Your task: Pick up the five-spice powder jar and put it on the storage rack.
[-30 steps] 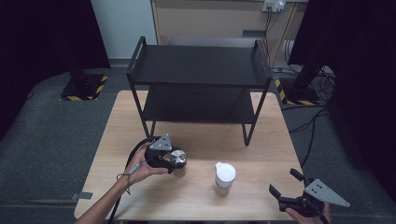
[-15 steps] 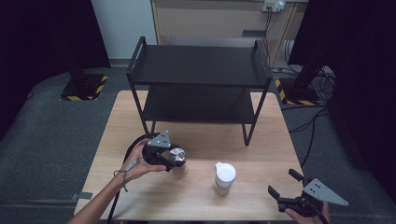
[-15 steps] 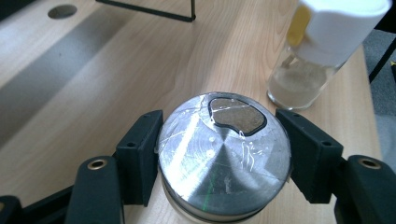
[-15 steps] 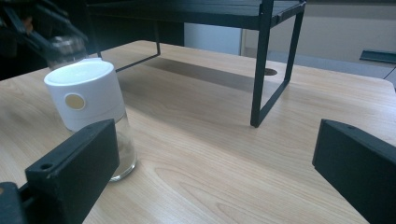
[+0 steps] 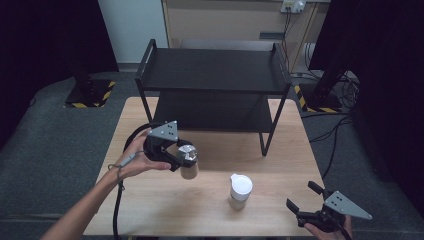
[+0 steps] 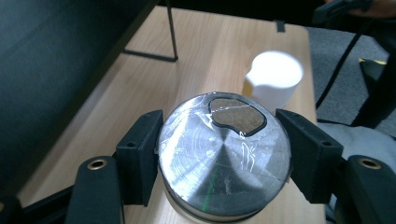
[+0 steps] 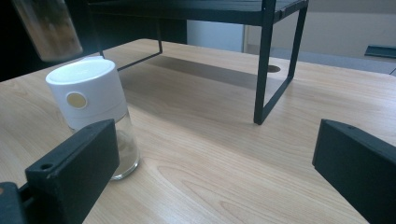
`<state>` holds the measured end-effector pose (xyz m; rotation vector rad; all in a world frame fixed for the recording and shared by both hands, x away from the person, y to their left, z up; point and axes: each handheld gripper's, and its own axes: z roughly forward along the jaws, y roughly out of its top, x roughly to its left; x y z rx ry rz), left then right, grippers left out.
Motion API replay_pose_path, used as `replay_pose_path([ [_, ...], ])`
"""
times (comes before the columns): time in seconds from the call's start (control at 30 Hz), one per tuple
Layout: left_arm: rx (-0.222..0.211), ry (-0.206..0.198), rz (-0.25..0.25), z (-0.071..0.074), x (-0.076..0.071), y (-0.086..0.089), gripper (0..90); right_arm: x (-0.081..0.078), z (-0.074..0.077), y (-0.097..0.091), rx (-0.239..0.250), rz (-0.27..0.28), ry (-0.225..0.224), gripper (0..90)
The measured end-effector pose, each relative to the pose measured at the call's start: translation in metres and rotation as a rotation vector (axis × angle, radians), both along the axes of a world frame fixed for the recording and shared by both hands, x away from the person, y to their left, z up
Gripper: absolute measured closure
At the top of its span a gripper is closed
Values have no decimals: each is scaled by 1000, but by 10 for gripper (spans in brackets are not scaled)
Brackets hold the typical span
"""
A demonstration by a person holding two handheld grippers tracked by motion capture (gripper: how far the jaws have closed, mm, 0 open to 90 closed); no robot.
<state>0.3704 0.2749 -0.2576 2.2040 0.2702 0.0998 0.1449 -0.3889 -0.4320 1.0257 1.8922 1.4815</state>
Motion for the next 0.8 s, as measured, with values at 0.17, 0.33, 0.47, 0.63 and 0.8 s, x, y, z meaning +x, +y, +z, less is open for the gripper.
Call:
replay_pose_path([
  [0.17,0,11,-37,32,4,1,338,1,1,0,1,2,7,13],
  [0.33,25,10,-67,69,6,-3,338,0,0,0,4,-1,6,12],
  [0.47,37,11,-68,90,6,-5,338,0,0,0,5,-1,4,12],
  [0.63,39,13,-52,113,6,-4,338,0,0,0,7,-2,3,12],
  [0.8,34,14,-25,130,8,-1,338,0,0,0,6,-2,3,13],
])
